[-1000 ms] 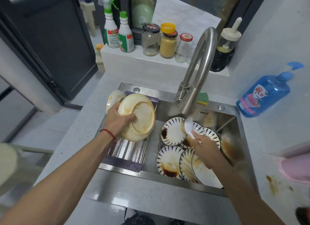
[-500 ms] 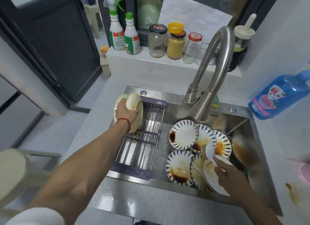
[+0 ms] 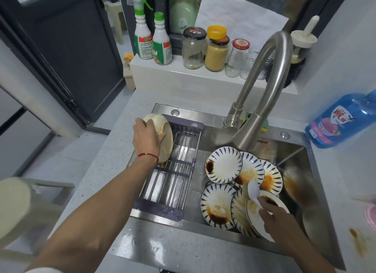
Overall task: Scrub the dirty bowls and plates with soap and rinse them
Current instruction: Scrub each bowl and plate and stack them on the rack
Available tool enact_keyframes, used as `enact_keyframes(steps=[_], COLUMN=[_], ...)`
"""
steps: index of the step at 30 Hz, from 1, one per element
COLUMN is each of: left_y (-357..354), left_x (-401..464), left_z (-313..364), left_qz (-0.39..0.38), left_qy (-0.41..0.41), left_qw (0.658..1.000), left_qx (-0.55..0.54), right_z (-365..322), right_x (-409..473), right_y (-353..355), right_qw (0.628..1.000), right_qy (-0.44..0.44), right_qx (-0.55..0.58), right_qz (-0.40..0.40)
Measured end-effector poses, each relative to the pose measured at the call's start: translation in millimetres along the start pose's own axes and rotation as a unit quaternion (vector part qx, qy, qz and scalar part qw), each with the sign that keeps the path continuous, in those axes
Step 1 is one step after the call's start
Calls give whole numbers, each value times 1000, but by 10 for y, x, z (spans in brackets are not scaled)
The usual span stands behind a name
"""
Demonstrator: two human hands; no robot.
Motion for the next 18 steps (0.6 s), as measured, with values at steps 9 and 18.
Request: enact_keyframes(steps=[9, 18], left_y=[32, -538], left_x=[-13, -791], left_z=[-15, 535], left_qz=[-15, -40], left_qy=[-68, -237], left_qw=[993, 963], left_qx=[101, 121], right_z=[56, 342], right_x=[47, -10], right_y=[-36, -47], right_qw=[997, 967], right_qy=[27, -97], right_qx=[73, 232], right_qz=[-15, -41])
Point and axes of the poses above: each hand's wrist, its own x-axis towards the middle knuckle, its own y-axis out of the back of the hand, z = x × y, the point moved 3 cm from there along x, towards the middle knuckle, and after that the axes turned 14 degrees about -z, right-handed, at the moved point
